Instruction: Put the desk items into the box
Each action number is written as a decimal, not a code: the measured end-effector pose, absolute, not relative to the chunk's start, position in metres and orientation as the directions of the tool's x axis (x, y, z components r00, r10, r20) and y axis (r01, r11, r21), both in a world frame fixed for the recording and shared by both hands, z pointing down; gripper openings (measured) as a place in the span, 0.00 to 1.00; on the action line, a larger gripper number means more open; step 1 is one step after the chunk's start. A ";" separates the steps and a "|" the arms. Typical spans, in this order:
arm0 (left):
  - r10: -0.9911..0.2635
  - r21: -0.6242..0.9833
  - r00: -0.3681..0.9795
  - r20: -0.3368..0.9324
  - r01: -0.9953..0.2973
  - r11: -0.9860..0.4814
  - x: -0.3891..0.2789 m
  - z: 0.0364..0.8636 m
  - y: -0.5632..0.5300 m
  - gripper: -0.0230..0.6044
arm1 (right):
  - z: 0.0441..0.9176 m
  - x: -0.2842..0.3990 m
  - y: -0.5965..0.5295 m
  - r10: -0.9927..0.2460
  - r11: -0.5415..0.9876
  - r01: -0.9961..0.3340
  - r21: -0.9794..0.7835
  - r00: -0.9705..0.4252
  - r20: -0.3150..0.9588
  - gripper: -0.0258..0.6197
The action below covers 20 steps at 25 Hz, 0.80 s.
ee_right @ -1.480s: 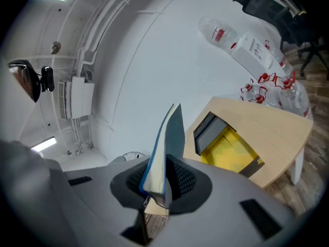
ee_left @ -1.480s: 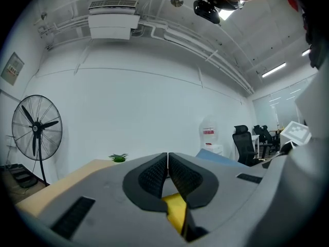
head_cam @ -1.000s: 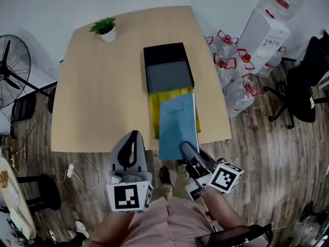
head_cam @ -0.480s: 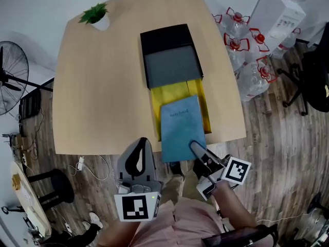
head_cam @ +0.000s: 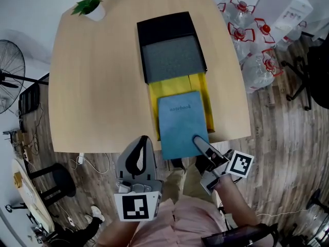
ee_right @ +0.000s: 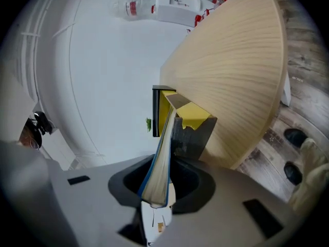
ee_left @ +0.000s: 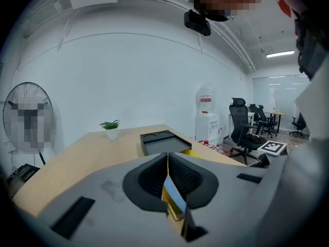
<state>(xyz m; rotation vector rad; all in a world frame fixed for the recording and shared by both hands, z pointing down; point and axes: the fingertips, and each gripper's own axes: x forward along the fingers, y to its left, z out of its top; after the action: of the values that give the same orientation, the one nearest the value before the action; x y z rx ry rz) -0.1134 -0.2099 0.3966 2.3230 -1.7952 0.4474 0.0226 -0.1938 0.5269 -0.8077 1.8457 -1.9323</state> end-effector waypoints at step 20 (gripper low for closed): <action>-0.914 0.007 0.366 0.178 -0.929 -0.371 -0.080 0.345 -0.184 0.06 | 0.453 0.063 -0.168 -0.700 0.122 -0.404 -0.907 -0.682 0.210 0.48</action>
<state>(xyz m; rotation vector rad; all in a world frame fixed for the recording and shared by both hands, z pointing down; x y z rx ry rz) -0.0804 -0.1843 0.3448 2.5073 -1.6979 0.2191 0.0633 -0.1682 0.4530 -1.0854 2.1334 -1.5822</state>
